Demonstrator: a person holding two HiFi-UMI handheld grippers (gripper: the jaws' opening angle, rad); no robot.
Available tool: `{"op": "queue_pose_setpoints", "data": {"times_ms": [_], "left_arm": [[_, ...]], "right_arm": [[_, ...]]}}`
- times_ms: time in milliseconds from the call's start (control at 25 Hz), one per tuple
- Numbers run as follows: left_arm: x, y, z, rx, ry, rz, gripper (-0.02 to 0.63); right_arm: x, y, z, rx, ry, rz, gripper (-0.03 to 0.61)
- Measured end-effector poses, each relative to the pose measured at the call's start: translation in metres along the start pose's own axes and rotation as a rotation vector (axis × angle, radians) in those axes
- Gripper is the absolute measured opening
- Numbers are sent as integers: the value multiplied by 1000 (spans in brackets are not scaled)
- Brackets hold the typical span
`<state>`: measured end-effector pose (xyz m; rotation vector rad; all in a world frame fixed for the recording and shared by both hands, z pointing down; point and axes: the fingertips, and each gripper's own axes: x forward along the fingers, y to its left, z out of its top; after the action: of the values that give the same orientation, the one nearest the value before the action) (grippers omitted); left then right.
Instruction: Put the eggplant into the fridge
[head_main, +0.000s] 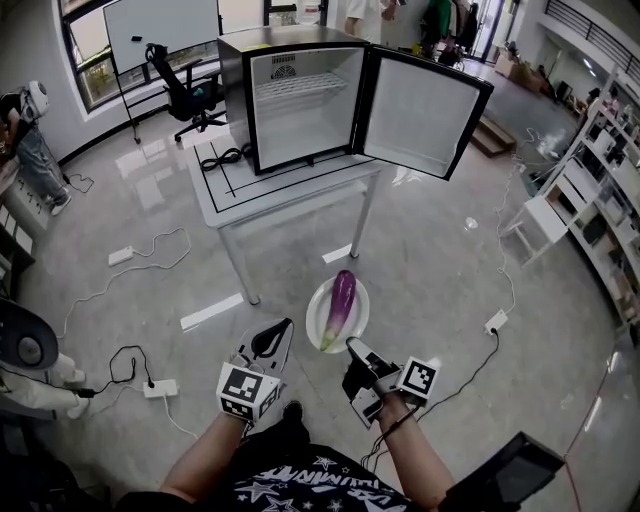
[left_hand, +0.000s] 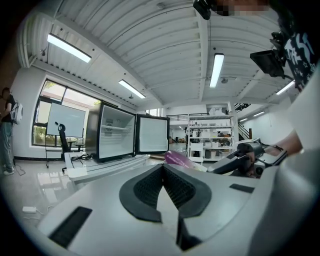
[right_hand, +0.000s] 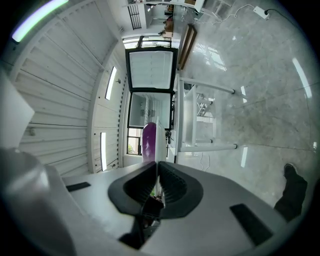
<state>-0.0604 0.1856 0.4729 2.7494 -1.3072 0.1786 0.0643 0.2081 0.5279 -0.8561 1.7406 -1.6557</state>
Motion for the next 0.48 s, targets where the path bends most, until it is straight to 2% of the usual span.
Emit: {"op": "queue_pose_setpoints", "data": {"times_ms": [480], "left_arm": [[45, 76, 6, -30, -7, -11, 9]], "right_arm": [[80, 10, 33, -33, -16, -17, 21]]}}
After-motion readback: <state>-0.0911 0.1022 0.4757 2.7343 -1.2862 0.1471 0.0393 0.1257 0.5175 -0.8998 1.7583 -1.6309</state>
